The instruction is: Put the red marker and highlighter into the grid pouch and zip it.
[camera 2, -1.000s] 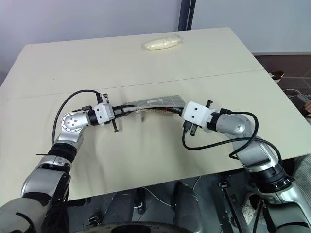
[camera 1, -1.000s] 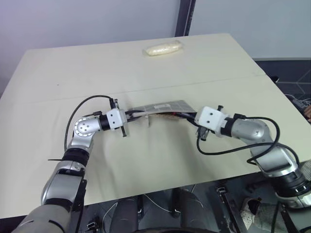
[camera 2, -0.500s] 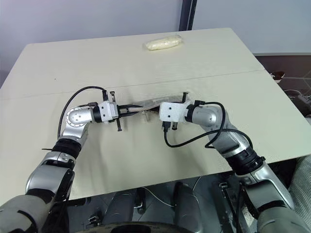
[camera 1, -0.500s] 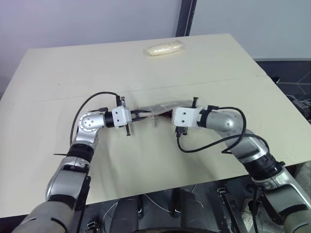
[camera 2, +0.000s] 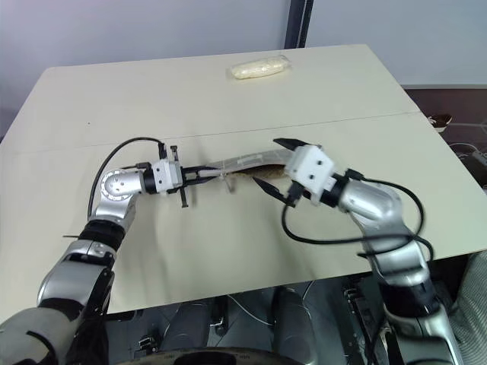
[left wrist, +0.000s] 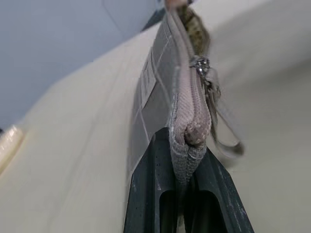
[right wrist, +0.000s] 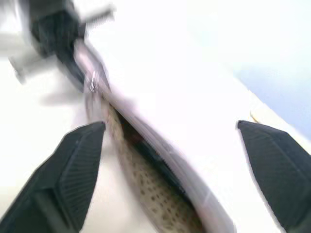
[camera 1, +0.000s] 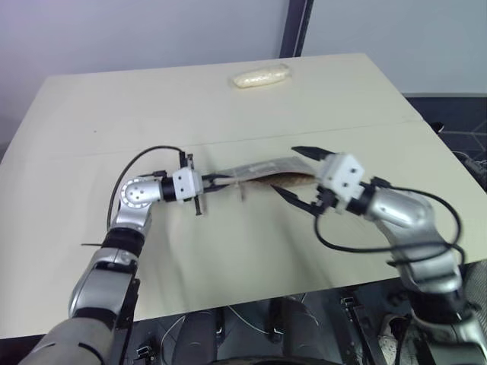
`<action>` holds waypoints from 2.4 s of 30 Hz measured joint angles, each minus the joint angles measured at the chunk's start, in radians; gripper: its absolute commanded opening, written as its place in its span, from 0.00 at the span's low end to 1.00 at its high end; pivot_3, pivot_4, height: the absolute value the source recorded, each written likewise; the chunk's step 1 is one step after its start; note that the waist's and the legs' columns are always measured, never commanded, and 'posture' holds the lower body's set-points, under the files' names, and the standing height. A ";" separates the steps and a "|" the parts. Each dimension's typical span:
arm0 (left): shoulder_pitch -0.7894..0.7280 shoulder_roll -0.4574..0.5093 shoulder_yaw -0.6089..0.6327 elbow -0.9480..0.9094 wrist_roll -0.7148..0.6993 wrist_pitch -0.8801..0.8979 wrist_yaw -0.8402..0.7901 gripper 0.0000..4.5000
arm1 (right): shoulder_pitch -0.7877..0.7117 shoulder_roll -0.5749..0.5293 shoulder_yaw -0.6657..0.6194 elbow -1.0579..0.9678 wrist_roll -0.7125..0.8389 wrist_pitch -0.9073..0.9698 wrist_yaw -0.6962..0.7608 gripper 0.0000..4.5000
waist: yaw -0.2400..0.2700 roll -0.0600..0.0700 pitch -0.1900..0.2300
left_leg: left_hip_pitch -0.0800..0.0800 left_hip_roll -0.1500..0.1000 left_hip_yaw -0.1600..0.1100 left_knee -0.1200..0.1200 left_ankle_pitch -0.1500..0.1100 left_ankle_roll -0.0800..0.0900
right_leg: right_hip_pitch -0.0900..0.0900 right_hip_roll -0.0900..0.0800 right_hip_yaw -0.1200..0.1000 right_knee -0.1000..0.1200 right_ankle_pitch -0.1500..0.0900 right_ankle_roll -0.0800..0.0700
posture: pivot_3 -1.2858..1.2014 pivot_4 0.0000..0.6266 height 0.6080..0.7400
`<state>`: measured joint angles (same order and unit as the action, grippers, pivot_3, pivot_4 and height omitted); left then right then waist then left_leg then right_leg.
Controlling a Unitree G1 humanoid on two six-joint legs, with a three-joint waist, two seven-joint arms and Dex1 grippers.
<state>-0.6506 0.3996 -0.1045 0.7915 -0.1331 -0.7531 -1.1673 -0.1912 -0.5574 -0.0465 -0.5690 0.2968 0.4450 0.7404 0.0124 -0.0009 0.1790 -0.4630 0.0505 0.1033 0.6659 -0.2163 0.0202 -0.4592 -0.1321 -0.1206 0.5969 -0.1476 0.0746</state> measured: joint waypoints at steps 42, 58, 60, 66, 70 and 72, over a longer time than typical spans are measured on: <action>-0.101 -0.024 -0.116 0.049 0.266 -0.082 0.350 0.00 | 0.003 0.086 -0.050 0.309 0.189 0.197 -0.194 0.01 | 0.000 0.000 0.000 | 0.000 -0.001 0.000 0.000 0.000 0.000 | 0.000 -0.001 0.000 -0.001 0.000 0.000 | 0.52 0.24 1.00; -0.102 0.017 0.026 0.140 0.073 0.091 0.291 1.00 | 0.038 -0.008 -0.080 0.393 0.097 0.075 -0.151 0.53 | 0.002 0.000 0.000 | 0.000 -0.002 -0.001 0.001 0.000 0.000 | 0.001 -0.002 0.001 -0.002 0.000 0.001 | 0.52 0.24 1.00; -0.098 0.014 0.044 0.127 0.056 0.097 0.282 1.00 | 0.040 -0.018 -0.080 0.390 0.090 0.058 -0.138 0.76 | 0.000 0.000 0.000 | 0.000 -0.002 0.000 0.001 0.000 0.001 | 0.001 -0.002 0.001 -0.002 0.000 0.001 | 0.52 0.24 1.00; -0.020 0.039 0.095 0.048 -0.039 0.200 0.194 1.00 | 0.096 -0.105 -0.121 0.330 0.080 0.031 -0.075 0.76 | -0.001 0.000 0.000 | 0.001 -0.001 0.000 0.000 0.000 0.001 | 0.000 0.000 0.001 0.000 0.000 0.001 | 0.52 0.24 1.00; 0.055 0.094 0.137 -0.028 -0.100 0.277 0.138 1.00 | 0.180 -0.175 -0.204 0.286 0.100 0.039 -0.033 0.76 | 0.000 0.000 0.000 | 0.001 -0.001 0.000 0.000 0.000 0.000 | 0.000 0.000 0.001 -0.001 0.000 0.001 | 0.52 0.24 1.00; 0.107 0.134 0.169 -0.106 -0.151 0.388 0.118 1.00 | 0.260 -0.188 -0.275 0.229 0.146 0.059 0.003 0.76 | 0.002 0.000 0.000 | 0.001 -0.001 -0.002 0.000 0.000 0.000 | 0.001 -0.001 0.001 -0.001 0.000 0.001 | 0.52 0.24 1.00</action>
<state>-0.5432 0.5335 0.0649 0.6851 -0.2836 -0.3654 -1.0492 0.0687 -0.7458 -0.3211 -0.3398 0.4428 0.5041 0.7437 0.0141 -0.0011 0.1793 -0.4622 0.0497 0.1014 0.6659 -0.2163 0.0205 -0.4586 -0.1329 -0.1198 0.5962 -0.1480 0.0752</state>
